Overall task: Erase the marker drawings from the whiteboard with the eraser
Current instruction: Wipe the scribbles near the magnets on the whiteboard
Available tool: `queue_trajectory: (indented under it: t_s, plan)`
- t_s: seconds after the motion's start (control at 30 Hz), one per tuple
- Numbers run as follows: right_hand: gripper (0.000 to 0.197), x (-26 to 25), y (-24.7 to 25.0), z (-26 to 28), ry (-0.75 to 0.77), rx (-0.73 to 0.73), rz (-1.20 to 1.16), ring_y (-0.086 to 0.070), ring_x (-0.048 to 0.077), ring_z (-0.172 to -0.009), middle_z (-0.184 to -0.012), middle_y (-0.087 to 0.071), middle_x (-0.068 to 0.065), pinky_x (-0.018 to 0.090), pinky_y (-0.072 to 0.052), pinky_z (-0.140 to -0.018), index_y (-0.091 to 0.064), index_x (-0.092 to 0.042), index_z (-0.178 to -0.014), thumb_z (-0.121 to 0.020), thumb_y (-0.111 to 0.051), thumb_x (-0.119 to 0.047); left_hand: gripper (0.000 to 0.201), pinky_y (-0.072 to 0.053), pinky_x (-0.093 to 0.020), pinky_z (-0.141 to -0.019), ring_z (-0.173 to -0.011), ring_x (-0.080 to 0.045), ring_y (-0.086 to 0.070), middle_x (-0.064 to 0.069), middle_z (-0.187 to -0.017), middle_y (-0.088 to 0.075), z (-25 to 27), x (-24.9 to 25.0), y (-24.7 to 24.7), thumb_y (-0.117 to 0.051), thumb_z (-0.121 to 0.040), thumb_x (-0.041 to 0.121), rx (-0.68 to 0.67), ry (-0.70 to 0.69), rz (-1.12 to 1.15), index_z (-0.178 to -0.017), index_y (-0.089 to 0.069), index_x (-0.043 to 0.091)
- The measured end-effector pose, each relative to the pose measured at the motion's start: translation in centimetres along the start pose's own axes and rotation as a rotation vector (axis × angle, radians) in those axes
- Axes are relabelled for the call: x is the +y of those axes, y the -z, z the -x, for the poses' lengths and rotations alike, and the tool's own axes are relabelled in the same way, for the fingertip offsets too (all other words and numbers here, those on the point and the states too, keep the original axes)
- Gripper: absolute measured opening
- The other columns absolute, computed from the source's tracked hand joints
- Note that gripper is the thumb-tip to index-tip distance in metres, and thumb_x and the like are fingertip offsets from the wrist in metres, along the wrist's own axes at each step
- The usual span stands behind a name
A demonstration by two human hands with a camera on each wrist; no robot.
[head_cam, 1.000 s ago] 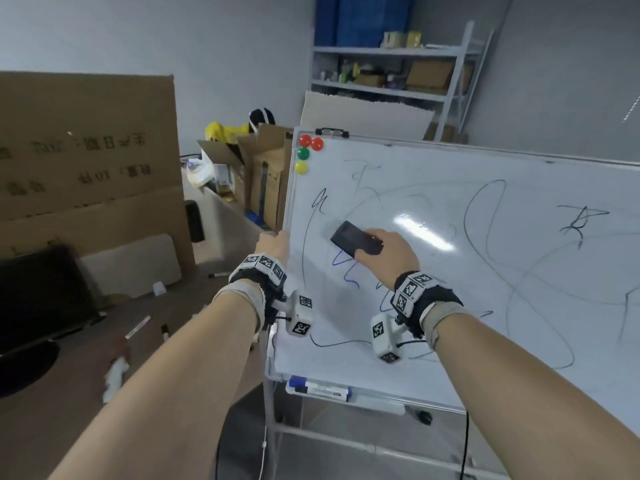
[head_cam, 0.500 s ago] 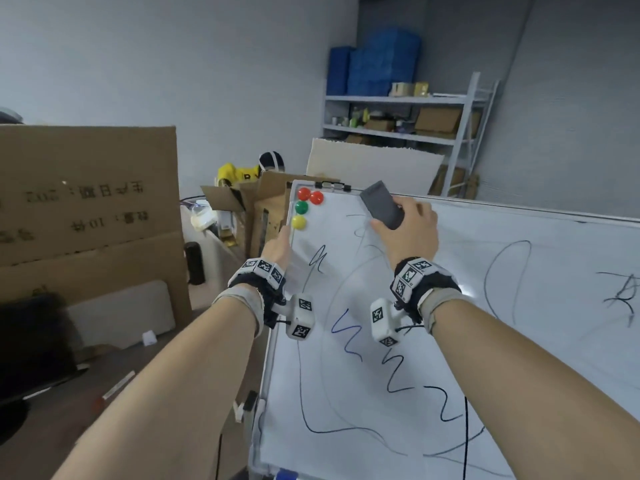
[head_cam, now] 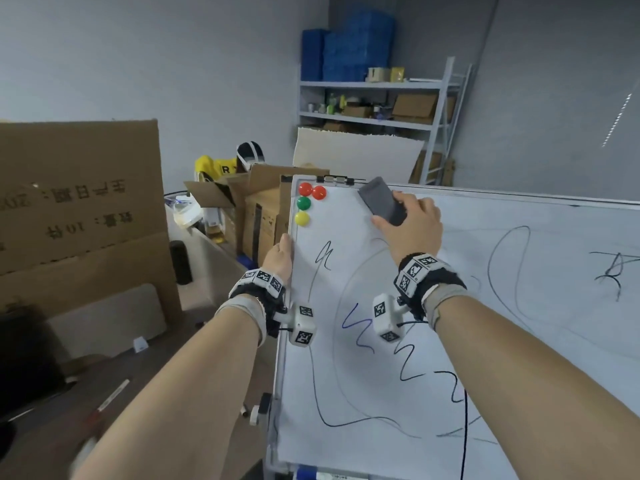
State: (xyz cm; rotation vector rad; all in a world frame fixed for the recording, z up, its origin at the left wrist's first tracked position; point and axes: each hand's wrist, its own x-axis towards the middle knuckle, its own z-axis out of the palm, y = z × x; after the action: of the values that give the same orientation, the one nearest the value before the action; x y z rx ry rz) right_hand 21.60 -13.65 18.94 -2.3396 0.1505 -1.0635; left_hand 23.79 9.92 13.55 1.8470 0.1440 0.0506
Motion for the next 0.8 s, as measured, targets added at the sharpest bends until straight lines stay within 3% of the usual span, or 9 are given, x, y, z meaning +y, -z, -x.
queue_trajectory:
  t_s: [0.17,0.27,0.33,0.43,0.57,0.63,0.73,0.8]
  plan:
    - [0.059,-3.2,-3.7,5.2,0.199,-0.243,-0.019,-0.046,0.02,-0.103,-0.107,-0.051,-0.003,0.036,-0.04,-0.088,-0.061,-0.035,-0.125,-0.072,-0.079,-0.051,0.065,-0.032,-0.034,-0.115,-0.135,-0.03,-0.048,-0.016,-0.146,-0.051,0.2,-1.2,0.9,-0.023,-0.105,0.049,0.014,-0.008,0.068,-0.143,-0.047,0.002]
    - [0.058,-3.1,-5.4,9.1,0.281,-0.376,0.036,-0.046,0.018,-0.102,-0.102,-0.048,-0.008,0.036,-0.04,-0.09,-0.062,-0.038,-0.124,-0.07,-0.08,-0.051,0.065,-0.034,-0.028,-0.108,-0.129,-0.027,-0.05,-0.016,-0.147,-0.05,0.2,-2.0,1.2,-0.024,-0.106,0.048,0.021,0.053,0.131,-0.143,-0.046,0.0]
    - [0.057,-2.3,-5.5,10.7,0.302,-0.437,0.067,-0.046,0.017,-0.102,-0.1,-0.048,-0.009,0.034,-0.038,-0.089,-0.063,-0.04,-0.124,-0.07,-0.079,-0.052,0.07,-0.033,-0.035,-0.116,-0.133,-0.031,-0.049,-0.016,-0.147,-0.049,0.3,-2.2,1.2,-0.024,-0.104,0.053,0.016,0.128,0.219,-0.145,-0.044,0.0]
    - [0.058,-2.4,-4.3,9.8,0.29,-0.395,0.115,-0.048,0.019,-0.102,-0.104,-0.053,-0.005,0.034,-0.039,-0.087,-0.06,-0.04,-0.127,-0.074,-0.077,-0.053,0.069,-0.039,-0.043,-0.114,-0.124,-0.03,-0.057,-0.01,-0.128,-0.063,1.4,-2.5,1.2,-0.026,-0.102,0.058,-0.031,0.171,0.355,-0.133,-0.058,0.005]
    - [0.06,-3.9,-3.1,6.8,0.184,-0.201,0.062,-0.046,0.021,-0.105,-0.111,-0.054,0.0,0.036,-0.043,-0.09,-0.059,-0.034,-0.132,-0.077,-0.078,-0.048,0.061,-0.046,-0.04,-0.107,-0.109,-0.029,-0.064,-0.013,-0.122,-0.069,2.4,-3.5,1.8,-0.027,-0.102,0.057,-0.055,0.163,0.41,-0.108,-0.066,0.011]
    - [0.06,-4.0,-3.8,7.5,0.16,-0.192,0.037,-0.045,0.02,-0.105,-0.11,-0.053,-0.002,0.036,-0.044,-0.092,-0.06,-0.035,-0.13,-0.075,-0.079,-0.046,0.059,-0.048,-0.037,-0.1,-0.109,-0.028,-0.064,-0.014,-0.126,-0.067,2.9,-4.7,2.3,-0.028,-0.104,0.054,-0.092,0.2,0.443,-0.113,-0.064,0.009]
    - [0.058,-3.3,-5.7,10.9,0.182,-0.273,0.009,-0.045,0.019,-0.103,-0.105,-0.05,-0.004,0.031,-0.04,-0.089,-0.062,-0.036,-0.125,-0.071,-0.081,-0.047,0.068,-0.048,-0.037,-0.1,-0.119,-0.03,-0.063,-0.014,-0.131,-0.065,3.4,-7.6,2.8,-0.03,-0.103,0.055,-0.146,0.275,0.497,-0.132,-0.06,0.001]
    - [0.058,-2.4,-6.7,13.7,0.215,-0.352,0.037,-0.045,0.02,-0.102,-0.102,-0.05,-0.005,0.033,-0.04,-0.089,-0.063,-0.037,-0.124,-0.07,-0.081,-0.048,0.073,-0.05,-0.037,-0.1,-0.108,-0.029,-0.067,-0.015,-0.122,-0.071,3.5,-9.9,2.4,-0.034,-0.101,0.058,-0.117,0.321,0.536,-0.134,-0.058,-0.002]
